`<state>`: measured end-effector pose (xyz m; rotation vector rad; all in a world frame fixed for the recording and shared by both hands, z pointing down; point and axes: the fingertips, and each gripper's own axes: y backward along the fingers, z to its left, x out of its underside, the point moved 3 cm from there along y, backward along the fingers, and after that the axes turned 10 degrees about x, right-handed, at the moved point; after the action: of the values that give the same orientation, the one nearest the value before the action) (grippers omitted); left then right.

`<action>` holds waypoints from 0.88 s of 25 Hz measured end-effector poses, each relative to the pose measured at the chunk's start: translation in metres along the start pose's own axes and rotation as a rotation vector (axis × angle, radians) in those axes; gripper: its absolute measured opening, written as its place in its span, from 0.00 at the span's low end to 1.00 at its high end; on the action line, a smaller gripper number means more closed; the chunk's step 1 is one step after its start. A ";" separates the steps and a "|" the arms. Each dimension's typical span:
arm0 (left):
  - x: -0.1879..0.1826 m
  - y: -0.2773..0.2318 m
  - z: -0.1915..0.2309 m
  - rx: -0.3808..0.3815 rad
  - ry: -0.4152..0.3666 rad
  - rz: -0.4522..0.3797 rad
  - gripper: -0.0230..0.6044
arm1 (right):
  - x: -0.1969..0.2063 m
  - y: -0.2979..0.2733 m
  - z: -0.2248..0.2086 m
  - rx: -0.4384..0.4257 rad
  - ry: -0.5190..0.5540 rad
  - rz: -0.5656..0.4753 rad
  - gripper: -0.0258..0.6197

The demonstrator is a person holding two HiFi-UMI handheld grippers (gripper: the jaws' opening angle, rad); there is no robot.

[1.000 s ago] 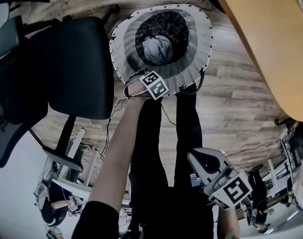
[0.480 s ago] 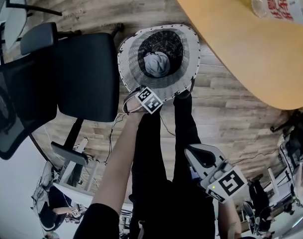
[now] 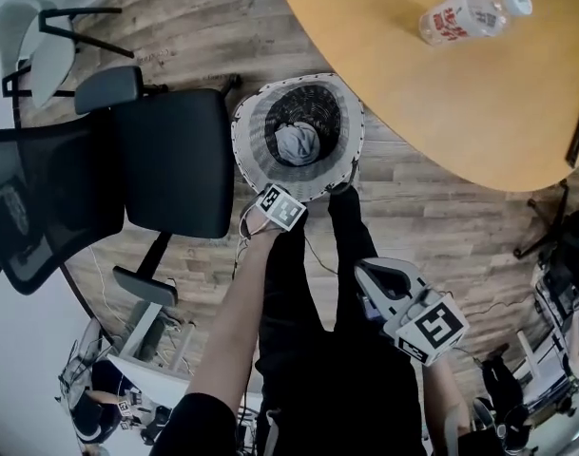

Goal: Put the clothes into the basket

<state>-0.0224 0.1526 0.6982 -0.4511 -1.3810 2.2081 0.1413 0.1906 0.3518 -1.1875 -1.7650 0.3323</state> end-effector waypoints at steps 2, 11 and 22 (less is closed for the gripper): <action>0.002 0.013 -0.009 0.011 0.040 -0.027 0.06 | -0.007 0.007 0.000 0.000 0.021 -0.010 0.07; 0.026 0.087 -0.066 0.015 0.198 -0.098 0.05 | -0.044 0.049 -0.008 -0.003 0.112 -0.058 0.07; 0.024 0.173 -0.119 0.038 0.246 -0.386 0.05 | -0.108 0.069 0.005 -0.097 0.203 -0.160 0.07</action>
<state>-0.0203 0.1908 0.4904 -0.3900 -1.1800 1.7981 0.1851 0.1365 0.2439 -1.0980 -1.7001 0.0303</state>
